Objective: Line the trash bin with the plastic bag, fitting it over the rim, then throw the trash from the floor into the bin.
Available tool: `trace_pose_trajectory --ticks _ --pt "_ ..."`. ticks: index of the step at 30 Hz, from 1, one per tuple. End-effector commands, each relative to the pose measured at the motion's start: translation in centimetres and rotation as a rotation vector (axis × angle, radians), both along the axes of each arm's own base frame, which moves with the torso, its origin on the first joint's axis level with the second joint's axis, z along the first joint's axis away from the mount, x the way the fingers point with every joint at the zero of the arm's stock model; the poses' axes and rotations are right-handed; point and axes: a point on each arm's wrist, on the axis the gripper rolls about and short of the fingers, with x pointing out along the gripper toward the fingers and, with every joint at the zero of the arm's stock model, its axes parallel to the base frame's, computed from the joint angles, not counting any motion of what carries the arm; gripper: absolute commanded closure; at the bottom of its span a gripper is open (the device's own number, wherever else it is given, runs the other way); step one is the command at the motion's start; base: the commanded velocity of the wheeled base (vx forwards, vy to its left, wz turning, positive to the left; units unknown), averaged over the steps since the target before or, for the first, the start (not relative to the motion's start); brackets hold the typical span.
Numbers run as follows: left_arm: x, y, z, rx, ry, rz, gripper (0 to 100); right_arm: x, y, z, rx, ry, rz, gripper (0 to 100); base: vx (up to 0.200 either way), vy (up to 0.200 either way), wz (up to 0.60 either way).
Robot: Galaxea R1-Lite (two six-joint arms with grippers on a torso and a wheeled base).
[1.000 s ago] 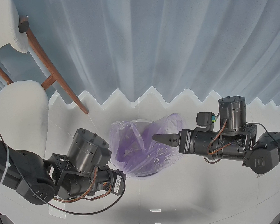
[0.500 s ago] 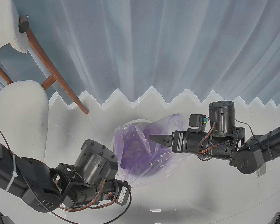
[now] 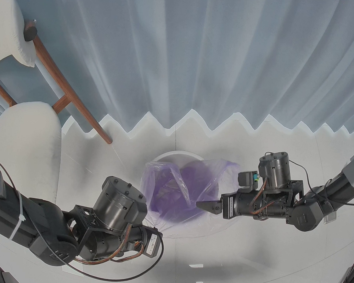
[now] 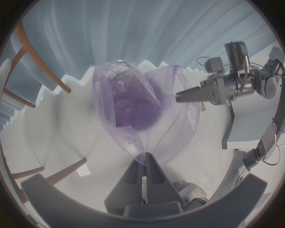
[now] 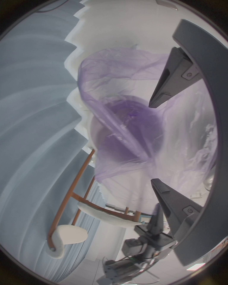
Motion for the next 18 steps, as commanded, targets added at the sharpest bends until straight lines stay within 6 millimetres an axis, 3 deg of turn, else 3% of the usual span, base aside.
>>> trace_pose_trajectory --ticks 1,8,13,18 --pt "0.3 0.1 0.1 0.001 -0.005 0.009 100 -2.3 -1.3 -1.8 -0.048 0.029 0.036 0 0.000 0.000 0.00" --pt "0.4 -0.4 -0.5 0.016 0.003 -0.006 100 -2.9 -1.7 -2.6 -0.062 0.014 0.051 0 0.000 0.000 0.00" --pt "1.2 -1.7 0.1 -0.006 -0.022 -0.016 100 -0.5 -1.0 -2.4 -0.083 -0.086 -0.064 0 0.000 0.000 0.00" --pt "0.5 -2.2 -0.1 0.000 -0.018 -0.044 100 1.2 -1.2 -2.9 -0.095 -0.097 -0.112 0 0.000 0.000 0.00"
